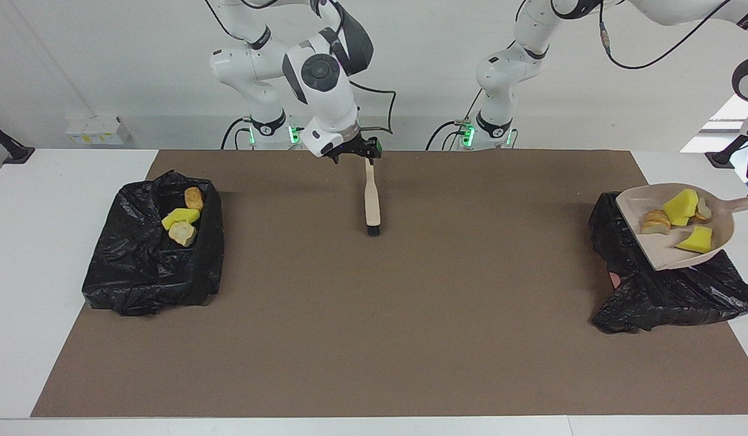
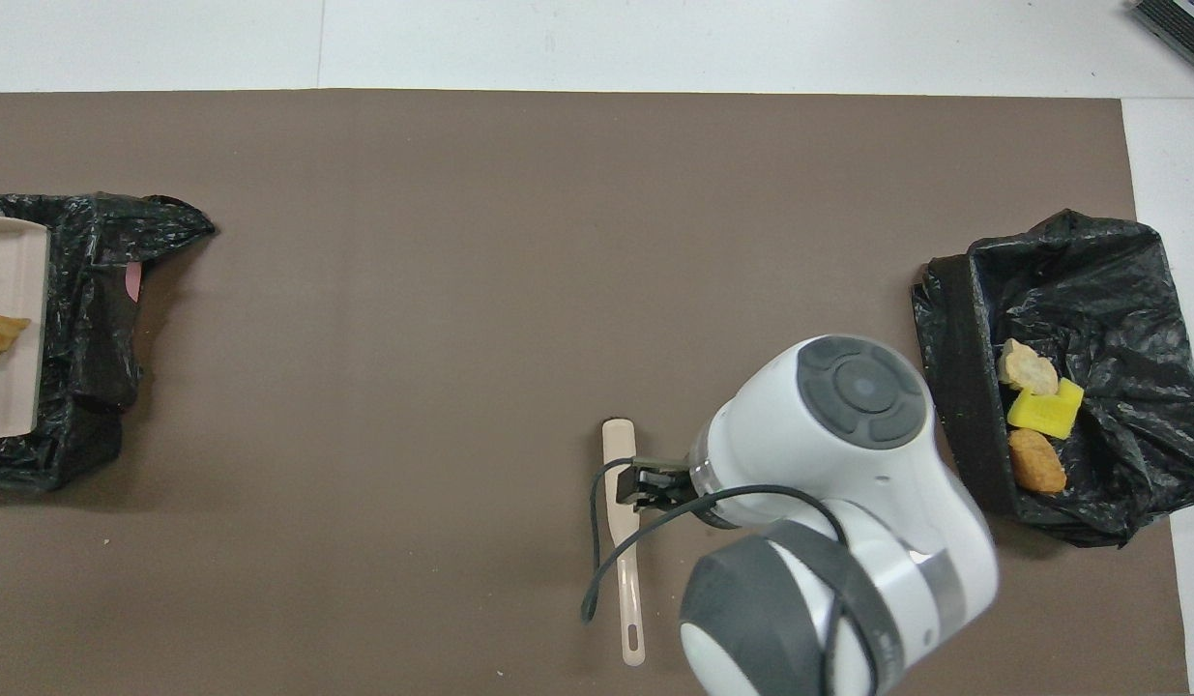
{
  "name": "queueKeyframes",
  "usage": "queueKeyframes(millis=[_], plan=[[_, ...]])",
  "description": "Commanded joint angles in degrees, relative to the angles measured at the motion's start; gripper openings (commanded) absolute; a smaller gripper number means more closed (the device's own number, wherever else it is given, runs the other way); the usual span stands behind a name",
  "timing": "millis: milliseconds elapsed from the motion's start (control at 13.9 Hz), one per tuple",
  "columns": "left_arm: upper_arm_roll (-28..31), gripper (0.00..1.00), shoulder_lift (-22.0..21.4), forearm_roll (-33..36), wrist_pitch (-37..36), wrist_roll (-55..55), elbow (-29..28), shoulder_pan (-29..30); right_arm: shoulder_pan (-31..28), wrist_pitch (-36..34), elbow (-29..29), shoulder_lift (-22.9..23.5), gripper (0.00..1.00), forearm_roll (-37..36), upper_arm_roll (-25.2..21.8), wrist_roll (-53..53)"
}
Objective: Sweep and dump trash in bin
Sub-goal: 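Tip the dustpan over the bag while the right gripper sets the brush down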
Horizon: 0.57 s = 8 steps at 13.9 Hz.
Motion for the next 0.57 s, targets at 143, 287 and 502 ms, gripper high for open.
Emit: queueKeyframes(millis=[143,287,502], plan=[[-0.2,0.00,-0.2,13.9,2.7,-13.5,-1.4,-0.2,-11.0,-7.9,13.2,-0.7,1.00,-3.1,-0.2,-5.4],[-0.2,0.00,-0.4,21.7,2.1,-18.6,-1.6,-1.0,-12.3,-9.8,17.6,-0.7,1.00,-11.1,-0.5,-10.3],[-0.2,0.00,-1.1,30.3,1.2,-22.1,-2.5,-4.0,-12.6,-11.3,23.3,-0.1,1.00,-21.0,-0.4,-12.9]])
